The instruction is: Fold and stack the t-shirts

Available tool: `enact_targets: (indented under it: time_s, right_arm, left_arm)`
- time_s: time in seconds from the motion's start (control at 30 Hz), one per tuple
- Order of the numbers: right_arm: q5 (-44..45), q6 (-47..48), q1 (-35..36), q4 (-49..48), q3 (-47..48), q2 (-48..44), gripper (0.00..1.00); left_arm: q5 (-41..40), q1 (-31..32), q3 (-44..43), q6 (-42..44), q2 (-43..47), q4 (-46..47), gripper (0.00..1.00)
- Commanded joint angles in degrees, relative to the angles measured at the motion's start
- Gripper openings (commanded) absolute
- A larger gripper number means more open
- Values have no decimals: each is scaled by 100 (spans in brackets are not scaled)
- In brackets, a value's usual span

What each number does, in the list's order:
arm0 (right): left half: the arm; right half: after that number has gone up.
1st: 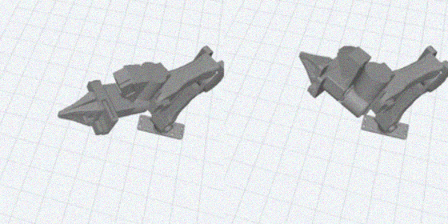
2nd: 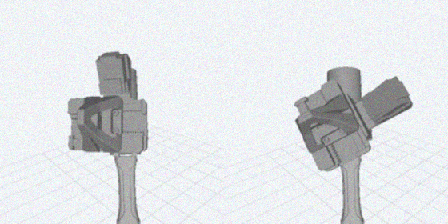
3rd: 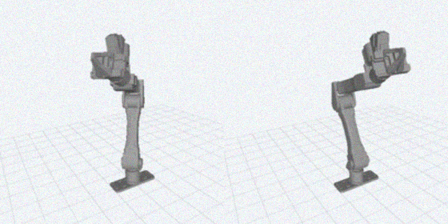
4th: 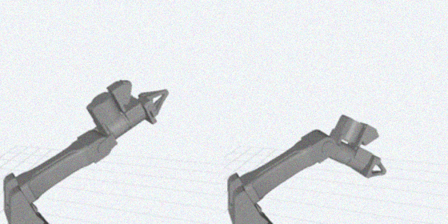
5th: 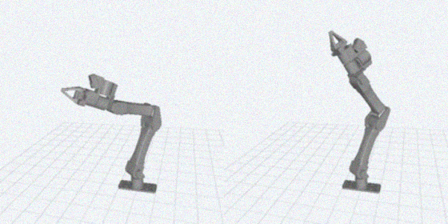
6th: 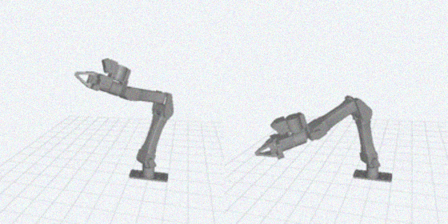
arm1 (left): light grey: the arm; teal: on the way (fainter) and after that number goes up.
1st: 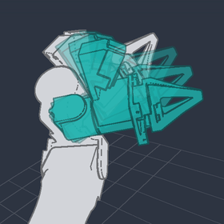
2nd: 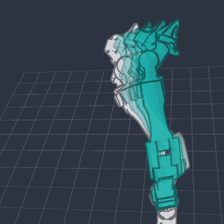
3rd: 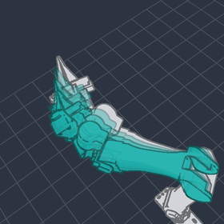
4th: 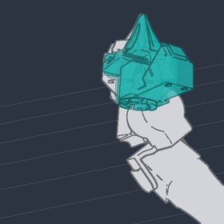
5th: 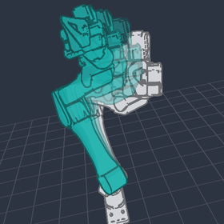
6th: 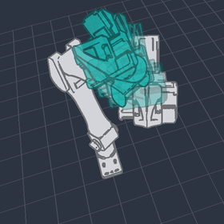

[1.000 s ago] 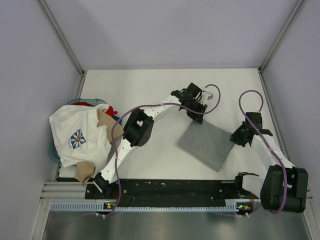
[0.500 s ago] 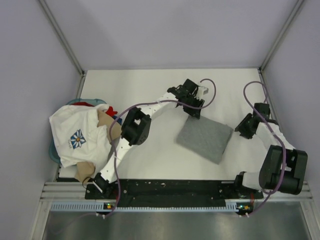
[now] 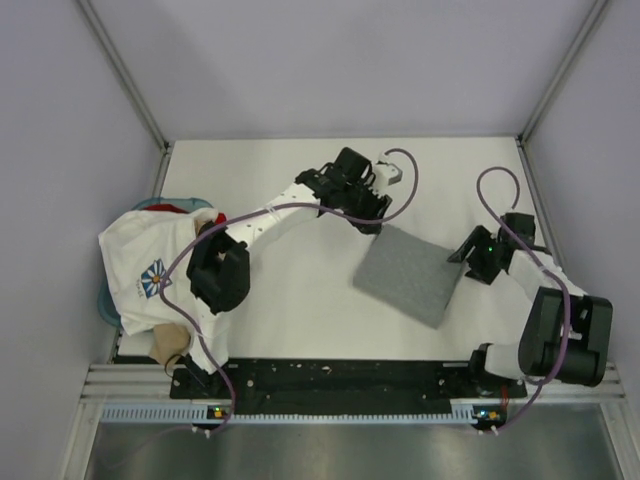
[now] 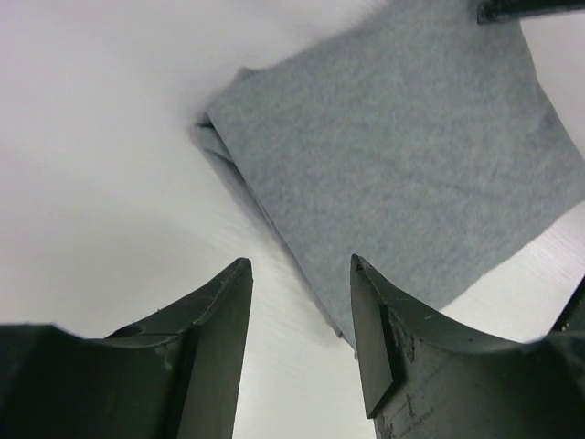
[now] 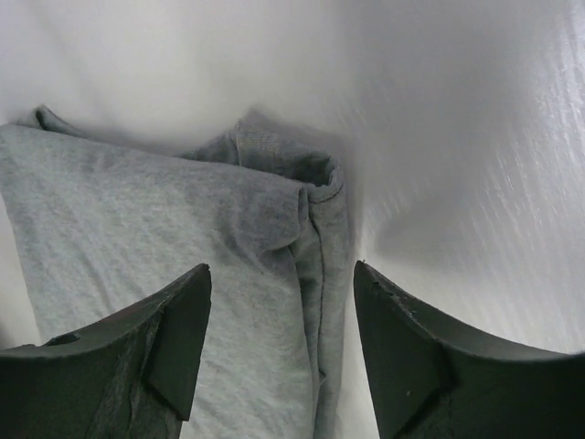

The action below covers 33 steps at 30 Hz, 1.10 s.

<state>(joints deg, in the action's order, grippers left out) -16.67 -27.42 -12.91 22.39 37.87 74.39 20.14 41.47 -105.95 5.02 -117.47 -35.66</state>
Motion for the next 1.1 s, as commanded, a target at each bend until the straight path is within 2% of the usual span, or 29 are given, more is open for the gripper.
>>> enact_targets:
  time_s: [0.0,0.1,0.3,0.43,0.7,0.87,1.07]
  right_arm:
    - [-276,26,-1,-569,186,497,60]
    - [-232,-53,-10,-779,116,673,52]
    - [-443,-211,-19,-1044,221,1121,15]
    - [-276,-369,-98,-1193,265,1139,0]
    - [-293,-1379,-756,-2097,537,1657,0]
    - [-180,-2292,-1222,-2906,590,2009,0]
    - [559,-2935,-1574,-3249,827,2211,0]
  left_arm:
    - [165,45,943,17,259,59,52]
    - [166,54,1234,26,251,94,53]
    - [60,10,805,184,-100,-38,53]
    - [-10,-52,603,236,-285,68,53]
    - [-317,-341,-127,518,-417,-248,53]
    - [-441,-657,-110,606,-198,-266,54]
    - [-625,-834,75,729,-48,-284,53]
